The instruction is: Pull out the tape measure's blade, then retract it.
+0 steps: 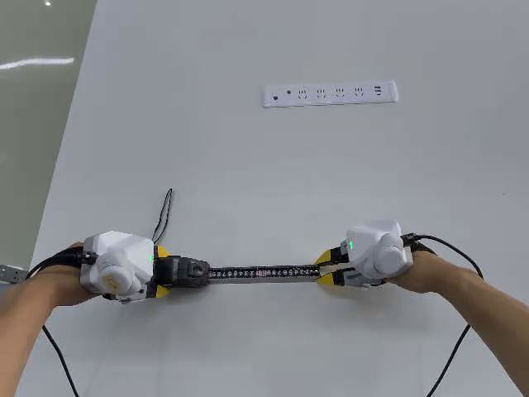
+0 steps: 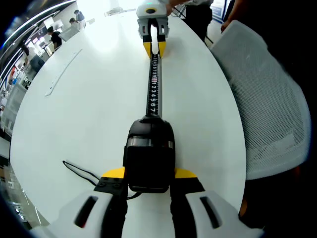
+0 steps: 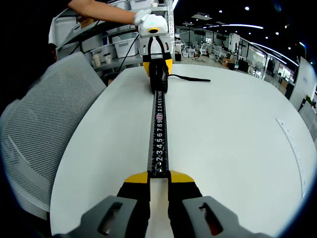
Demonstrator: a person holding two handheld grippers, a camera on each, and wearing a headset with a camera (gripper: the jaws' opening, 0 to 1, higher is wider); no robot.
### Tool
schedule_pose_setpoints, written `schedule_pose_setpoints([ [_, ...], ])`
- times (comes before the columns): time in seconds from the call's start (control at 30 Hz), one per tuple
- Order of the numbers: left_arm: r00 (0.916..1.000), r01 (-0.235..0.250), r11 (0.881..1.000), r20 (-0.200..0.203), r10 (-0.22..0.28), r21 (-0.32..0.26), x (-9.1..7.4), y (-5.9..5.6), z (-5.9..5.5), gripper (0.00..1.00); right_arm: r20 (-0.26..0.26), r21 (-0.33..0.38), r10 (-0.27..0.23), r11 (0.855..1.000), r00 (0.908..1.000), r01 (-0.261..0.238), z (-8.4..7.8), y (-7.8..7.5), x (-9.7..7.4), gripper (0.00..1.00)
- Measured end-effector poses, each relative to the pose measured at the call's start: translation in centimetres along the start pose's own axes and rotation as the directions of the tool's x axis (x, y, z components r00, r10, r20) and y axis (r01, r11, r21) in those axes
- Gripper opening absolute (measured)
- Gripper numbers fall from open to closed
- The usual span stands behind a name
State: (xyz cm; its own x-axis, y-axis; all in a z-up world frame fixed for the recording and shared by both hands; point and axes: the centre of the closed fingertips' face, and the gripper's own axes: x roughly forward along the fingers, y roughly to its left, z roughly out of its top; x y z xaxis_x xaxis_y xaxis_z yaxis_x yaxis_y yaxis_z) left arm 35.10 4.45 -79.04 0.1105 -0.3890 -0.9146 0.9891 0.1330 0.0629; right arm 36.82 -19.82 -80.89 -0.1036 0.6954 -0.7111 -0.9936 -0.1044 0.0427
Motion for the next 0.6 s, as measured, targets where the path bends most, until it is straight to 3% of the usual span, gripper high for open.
schedule_pose_setpoints([
  [0.6, 1.0, 0.002, 1.0, -0.008, -0.002, -0.001, 0.03, -0.08, -0.14, 0.29, -0.007, 0.001, 0.001, 1.0, 1.0, -0.001, -0.53, 0.14, -0.81, 0.1],
])
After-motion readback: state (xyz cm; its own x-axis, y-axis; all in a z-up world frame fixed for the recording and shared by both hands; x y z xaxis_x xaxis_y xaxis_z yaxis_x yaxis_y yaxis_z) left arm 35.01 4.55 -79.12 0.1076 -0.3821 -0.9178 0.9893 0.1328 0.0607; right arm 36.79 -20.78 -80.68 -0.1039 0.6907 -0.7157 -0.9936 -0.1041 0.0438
